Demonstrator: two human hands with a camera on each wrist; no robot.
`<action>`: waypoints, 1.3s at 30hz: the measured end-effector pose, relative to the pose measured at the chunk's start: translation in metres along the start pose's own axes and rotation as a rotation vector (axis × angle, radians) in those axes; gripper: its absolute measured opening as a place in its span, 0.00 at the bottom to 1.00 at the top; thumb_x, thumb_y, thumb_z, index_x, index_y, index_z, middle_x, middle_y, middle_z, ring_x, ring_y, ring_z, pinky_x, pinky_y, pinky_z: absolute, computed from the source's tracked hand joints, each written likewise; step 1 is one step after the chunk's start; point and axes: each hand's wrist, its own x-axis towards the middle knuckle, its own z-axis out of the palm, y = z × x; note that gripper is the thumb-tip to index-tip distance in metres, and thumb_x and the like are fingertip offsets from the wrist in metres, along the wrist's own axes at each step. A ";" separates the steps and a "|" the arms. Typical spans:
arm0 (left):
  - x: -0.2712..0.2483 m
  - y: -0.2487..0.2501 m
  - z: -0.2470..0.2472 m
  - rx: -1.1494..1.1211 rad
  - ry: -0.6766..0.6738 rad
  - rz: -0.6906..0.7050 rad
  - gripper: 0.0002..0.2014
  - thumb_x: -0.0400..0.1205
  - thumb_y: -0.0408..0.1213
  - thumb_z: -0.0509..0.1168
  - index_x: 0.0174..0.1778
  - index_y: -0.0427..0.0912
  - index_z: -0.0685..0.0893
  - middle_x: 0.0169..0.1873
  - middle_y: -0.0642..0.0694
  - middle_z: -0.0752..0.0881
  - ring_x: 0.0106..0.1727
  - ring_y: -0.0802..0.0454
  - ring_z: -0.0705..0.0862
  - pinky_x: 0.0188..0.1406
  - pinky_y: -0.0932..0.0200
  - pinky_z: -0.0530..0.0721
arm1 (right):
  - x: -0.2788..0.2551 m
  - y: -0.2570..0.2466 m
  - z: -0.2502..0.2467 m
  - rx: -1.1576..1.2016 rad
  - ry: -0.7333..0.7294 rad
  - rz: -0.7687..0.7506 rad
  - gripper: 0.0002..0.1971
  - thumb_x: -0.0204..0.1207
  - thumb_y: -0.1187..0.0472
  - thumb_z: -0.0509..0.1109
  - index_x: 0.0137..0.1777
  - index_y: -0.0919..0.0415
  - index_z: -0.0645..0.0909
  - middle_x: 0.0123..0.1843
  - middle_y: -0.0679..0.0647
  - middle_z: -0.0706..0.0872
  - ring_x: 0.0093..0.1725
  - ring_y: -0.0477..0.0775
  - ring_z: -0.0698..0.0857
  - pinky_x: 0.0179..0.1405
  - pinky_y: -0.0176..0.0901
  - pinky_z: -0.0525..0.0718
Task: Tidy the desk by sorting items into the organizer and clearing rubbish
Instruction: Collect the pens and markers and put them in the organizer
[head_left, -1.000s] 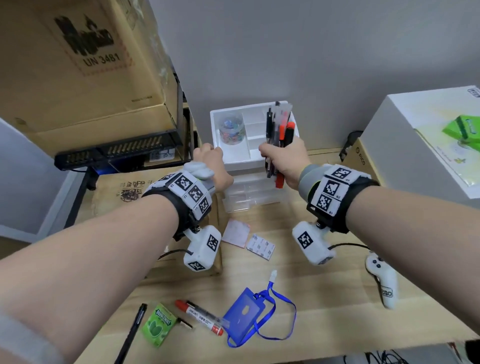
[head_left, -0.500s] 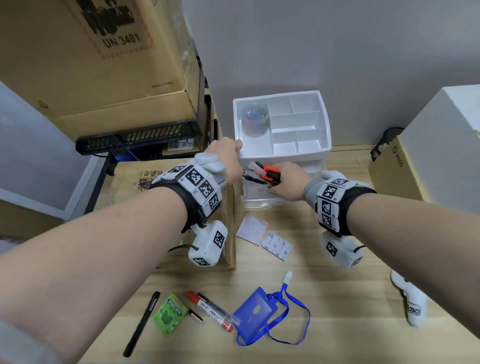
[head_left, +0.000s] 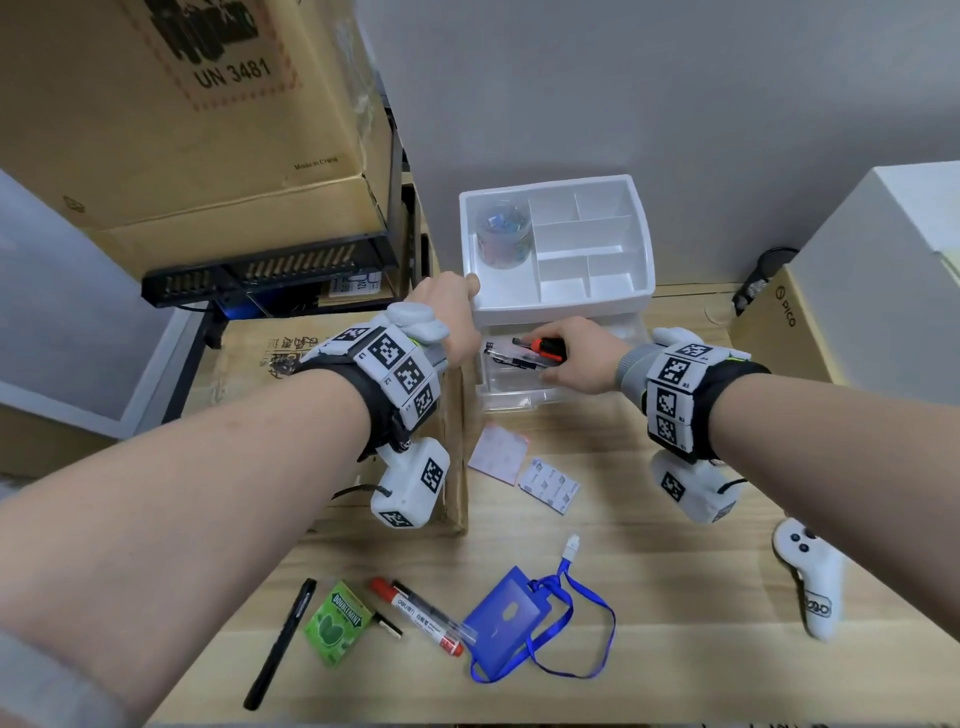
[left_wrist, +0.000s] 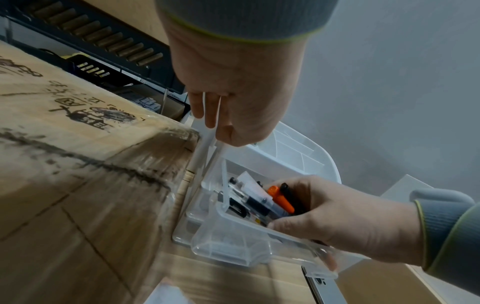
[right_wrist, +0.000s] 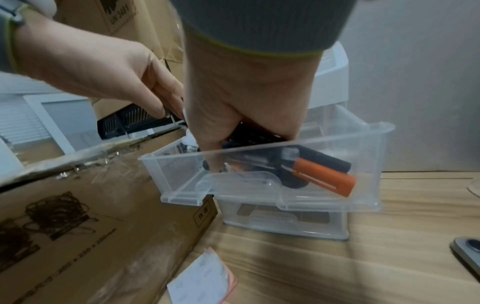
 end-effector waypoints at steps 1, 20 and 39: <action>-0.001 0.001 0.001 0.004 0.001 -0.001 0.13 0.76 0.30 0.65 0.56 0.41 0.83 0.44 0.40 0.87 0.40 0.44 0.79 0.34 0.54 0.76 | -0.002 0.001 0.000 0.021 0.013 -0.011 0.24 0.76 0.62 0.75 0.73 0.54 0.81 0.61 0.50 0.87 0.58 0.53 0.85 0.64 0.43 0.80; -0.027 0.003 0.000 0.073 -0.016 -0.018 0.18 0.78 0.37 0.62 0.65 0.45 0.82 0.56 0.41 0.85 0.60 0.39 0.78 0.57 0.46 0.82 | -0.042 -0.008 0.007 -0.076 0.090 0.011 0.16 0.78 0.54 0.62 0.61 0.52 0.87 0.60 0.51 0.89 0.58 0.56 0.85 0.61 0.53 0.84; -0.170 -0.001 -0.004 0.000 -0.272 0.523 0.09 0.73 0.38 0.67 0.31 0.37 0.84 0.23 0.48 0.79 0.27 0.49 0.74 0.24 0.62 0.69 | -0.083 -0.048 0.104 -0.312 -0.790 0.195 0.03 0.76 0.64 0.69 0.41 0.62 0.80 0.39 0.58 0.91 0.35 0.56 0.86 0.29 0.37 0.80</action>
